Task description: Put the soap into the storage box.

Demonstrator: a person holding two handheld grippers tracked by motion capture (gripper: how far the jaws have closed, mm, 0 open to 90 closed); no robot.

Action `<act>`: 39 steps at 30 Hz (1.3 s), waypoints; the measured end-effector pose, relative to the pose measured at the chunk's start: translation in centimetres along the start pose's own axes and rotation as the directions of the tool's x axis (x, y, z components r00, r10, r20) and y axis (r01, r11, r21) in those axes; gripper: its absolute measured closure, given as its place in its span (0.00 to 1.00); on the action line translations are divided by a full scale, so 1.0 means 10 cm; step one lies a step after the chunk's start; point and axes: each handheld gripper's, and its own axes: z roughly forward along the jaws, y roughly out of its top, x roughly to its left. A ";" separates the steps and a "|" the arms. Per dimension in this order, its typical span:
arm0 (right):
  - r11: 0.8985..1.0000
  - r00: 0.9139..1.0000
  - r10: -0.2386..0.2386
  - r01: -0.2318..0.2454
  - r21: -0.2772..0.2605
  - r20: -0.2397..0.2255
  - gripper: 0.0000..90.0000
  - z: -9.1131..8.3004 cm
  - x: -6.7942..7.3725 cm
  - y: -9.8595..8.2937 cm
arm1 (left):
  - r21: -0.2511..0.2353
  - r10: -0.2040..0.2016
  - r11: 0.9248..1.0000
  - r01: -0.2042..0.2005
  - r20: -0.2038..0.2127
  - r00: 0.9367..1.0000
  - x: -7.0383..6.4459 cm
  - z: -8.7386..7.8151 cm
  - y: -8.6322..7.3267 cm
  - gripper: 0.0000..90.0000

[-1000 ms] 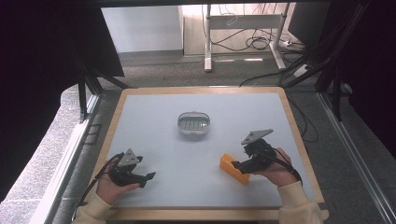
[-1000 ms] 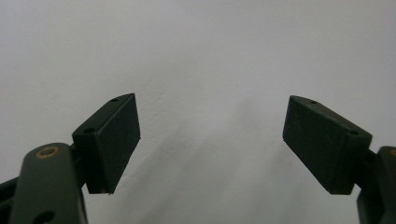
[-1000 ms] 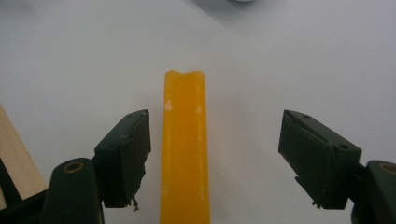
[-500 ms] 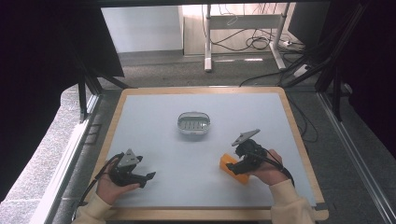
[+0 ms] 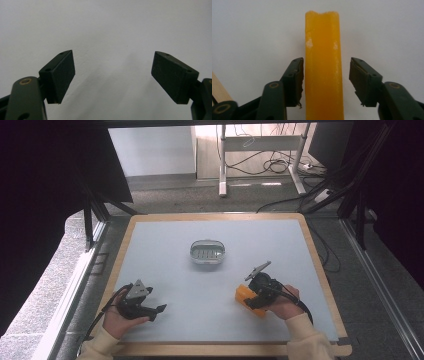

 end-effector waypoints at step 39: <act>0.998 0.999 -0.052 0.052 -0.039 0.001 0.68 -0.20 -0.06 0.01 | -0.005 -0.001 1.000 0.001 -0.003 1.000 0.00 0.00 0.00 0.21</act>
